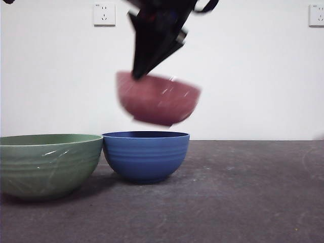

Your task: Pick up the green bowl on the top,put the green bowl on the left,pick up the red bowl in the middle,put the red bowl on the right

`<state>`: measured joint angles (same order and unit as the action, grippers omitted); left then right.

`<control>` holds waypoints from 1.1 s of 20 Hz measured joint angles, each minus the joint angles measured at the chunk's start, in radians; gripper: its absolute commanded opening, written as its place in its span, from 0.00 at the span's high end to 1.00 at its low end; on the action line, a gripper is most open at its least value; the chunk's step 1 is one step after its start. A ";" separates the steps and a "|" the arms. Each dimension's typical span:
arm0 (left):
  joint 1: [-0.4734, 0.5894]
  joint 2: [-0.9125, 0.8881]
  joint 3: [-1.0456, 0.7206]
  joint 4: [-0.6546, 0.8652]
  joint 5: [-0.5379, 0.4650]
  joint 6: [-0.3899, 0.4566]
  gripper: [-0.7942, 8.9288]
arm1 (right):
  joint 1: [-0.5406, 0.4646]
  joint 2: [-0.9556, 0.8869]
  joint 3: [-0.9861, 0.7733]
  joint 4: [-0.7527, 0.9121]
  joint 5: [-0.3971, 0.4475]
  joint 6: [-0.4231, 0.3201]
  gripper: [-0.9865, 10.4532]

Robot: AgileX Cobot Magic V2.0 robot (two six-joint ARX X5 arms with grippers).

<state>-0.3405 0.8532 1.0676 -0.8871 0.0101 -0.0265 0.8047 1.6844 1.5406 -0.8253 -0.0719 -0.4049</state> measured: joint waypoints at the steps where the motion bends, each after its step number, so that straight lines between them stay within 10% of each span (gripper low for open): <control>1: 0.000 0.000 0.000 0.005 0.000 0.000 0.59 | -0.003 -0.038 0.000 -0.032 0.040 0.013 0.92; 8: 0.000 0.000 0.000 0.026 0.000 0.000 0.59 | -0.158 -0.245 -0.040 -0.296 0.206 0.190 0.92; 22: 0.000 0.000 0.000 0.044 0.000 0.000 0.59 | -0.128 -0.109 -0.399 0.161 0.144 0.349 0.92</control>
<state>-0.3405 0.8532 1.0676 -0.8433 0.0097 -0.0265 0.6769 1.5753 1.1419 -0.6640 0.0723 -0.0559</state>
